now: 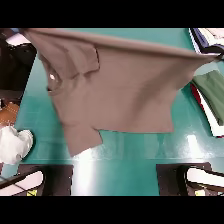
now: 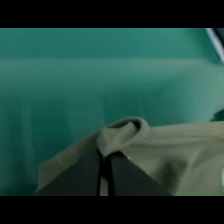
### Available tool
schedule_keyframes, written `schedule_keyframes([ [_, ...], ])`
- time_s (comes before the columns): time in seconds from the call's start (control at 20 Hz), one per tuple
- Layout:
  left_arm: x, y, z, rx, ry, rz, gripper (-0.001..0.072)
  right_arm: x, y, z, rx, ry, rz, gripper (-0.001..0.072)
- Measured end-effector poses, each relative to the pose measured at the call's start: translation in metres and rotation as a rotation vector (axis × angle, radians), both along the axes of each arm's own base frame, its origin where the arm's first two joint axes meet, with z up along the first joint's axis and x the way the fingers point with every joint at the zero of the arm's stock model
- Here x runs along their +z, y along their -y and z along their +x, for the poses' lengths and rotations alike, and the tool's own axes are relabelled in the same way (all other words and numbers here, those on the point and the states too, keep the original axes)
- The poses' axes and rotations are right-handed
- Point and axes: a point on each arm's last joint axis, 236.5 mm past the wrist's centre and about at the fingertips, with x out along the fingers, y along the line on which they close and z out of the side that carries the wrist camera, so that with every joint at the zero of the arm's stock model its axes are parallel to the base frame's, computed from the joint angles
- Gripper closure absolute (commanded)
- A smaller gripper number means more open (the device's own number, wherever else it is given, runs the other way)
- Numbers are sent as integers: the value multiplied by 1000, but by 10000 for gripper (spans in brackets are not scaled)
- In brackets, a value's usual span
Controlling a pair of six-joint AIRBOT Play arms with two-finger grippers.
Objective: Fold the shirts.
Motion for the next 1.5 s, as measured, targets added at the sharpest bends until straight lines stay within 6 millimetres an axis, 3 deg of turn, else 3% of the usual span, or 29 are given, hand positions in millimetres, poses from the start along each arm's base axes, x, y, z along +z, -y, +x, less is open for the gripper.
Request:
schedule_keyframes([
  [0.1, -51, -1, 20, -20, -131, -28, 675, -31, -7, 22, 21, -45, -15, 701],
  [0.2, -90, 1, 35, -42, -216, -44, 675, -54, -15, 46, 37, -53, -40, 701],
  [0.3, -118, 10, 47, -79, -248, -38, 675, -70, -24, 67, 50, -36, -72, 699],
  [0.4, -131, 20, 61, -97, -233, -28, 674, -83, -31, 85, 61, -15, -105, 691],
  [0.45, -134, 23, 69, -92, -214, -26, 505, -86, -35, 93, 65, 1, -115, 551],
  [0.5, -135, 24, 78, -77, -191, -24, 148, -89, -39, 99, 68, 14, -120, 280],
  [0.55, -134, 23, 85, -59, -169, -26, 31, -91, -40, 104, 68, 25, -131, 130],
  [0.7, -137, 17, 93, -29, -156, -15, 329, -88, -40, 111, 68, 45, -137, 147],
  [0.8, -147, 4, 89, -22, -192, 7, 339, -84, -34, 106, 65, 34, -139, 310],
  [1.15, -205, -40, 22, -89, -475, 73, 338, -68, -40, 55, 194, -68, -95, 310],
  [1.35, -274, -47, -28, -97, -665, 30, 337, -57, -52, 36, 254, -86, -90, 310],
  [1.5, -323, -43, -52, -66, -745, -20, 337, -52, -68, 30, 300, -87, -88, 310],
])
